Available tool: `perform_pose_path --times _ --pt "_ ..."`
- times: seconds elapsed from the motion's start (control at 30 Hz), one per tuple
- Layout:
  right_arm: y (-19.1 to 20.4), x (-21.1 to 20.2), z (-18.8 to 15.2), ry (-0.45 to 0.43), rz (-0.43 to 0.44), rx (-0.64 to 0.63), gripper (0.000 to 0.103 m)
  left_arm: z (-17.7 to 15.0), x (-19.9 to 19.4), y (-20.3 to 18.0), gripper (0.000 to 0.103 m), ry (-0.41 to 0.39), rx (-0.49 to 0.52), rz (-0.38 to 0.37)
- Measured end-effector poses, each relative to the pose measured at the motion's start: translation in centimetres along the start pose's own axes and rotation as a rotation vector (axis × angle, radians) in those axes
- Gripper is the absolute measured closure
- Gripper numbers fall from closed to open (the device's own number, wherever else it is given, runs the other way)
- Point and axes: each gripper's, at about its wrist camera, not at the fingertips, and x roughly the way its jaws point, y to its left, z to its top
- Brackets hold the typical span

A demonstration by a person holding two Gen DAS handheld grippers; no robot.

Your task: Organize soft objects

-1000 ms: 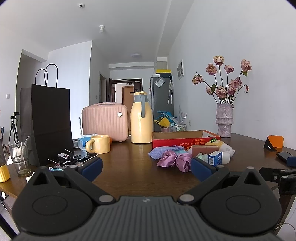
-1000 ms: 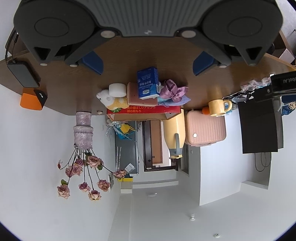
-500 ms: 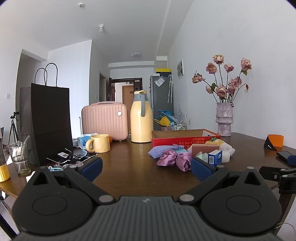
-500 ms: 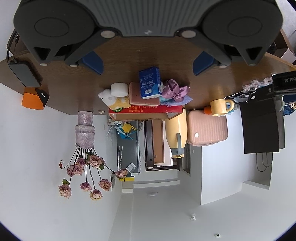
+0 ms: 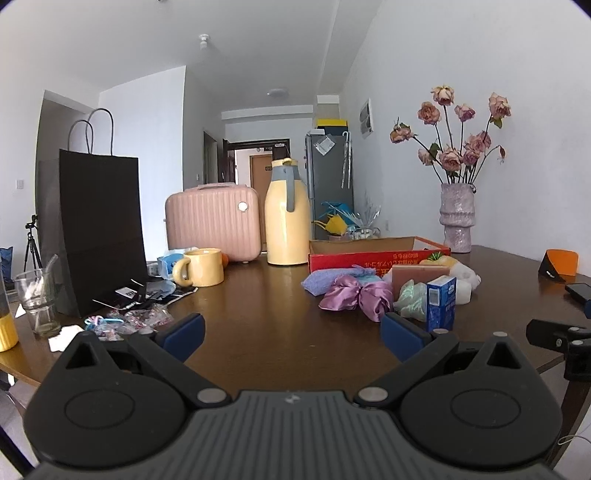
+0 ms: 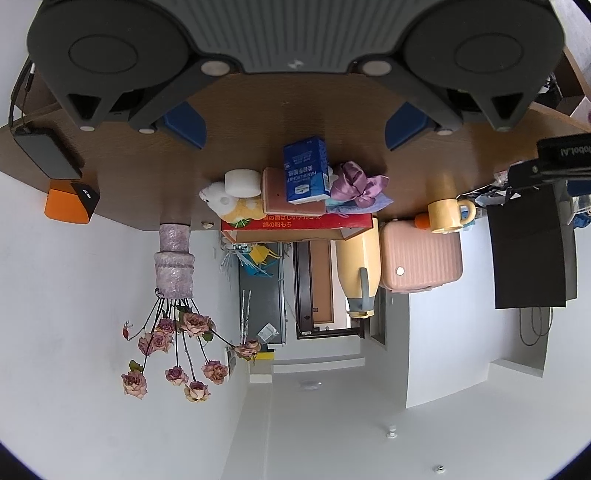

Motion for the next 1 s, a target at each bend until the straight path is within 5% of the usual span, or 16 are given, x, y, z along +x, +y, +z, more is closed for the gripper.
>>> perform_pose_path --times 0.1,0.23,0.63,0.87,1.0 --pt "0.0 1.2 -0.2 0.011 0.006 -0.012 0.000 -0.3 1.1 0.0 0.000 0.016 -0.003 -0.033" --pt "-0.1 3.8 0.0 0.048 0.005 -0.022 0.000 -0.4 3.3 -0.7 0.000 0.021 0.000 0.027" --pt "-3.6 14.1 4.4 0.105 0.090 0.115 0.002 2.4 15.4 -2.8 0.000 0.098 0.044 -0.065" --pt "-2.1 19.9 4.4 0.176 0.136 -0.006 0.026 3.9 21.1 -3.2 0.000 0.114 0.021 -0.072" --pt "-3.5 22.3 5.1 0.197 0.038 0.042 0.041 4.0 22.7 -4.3 0.000 0.111 0.066 -0.087"
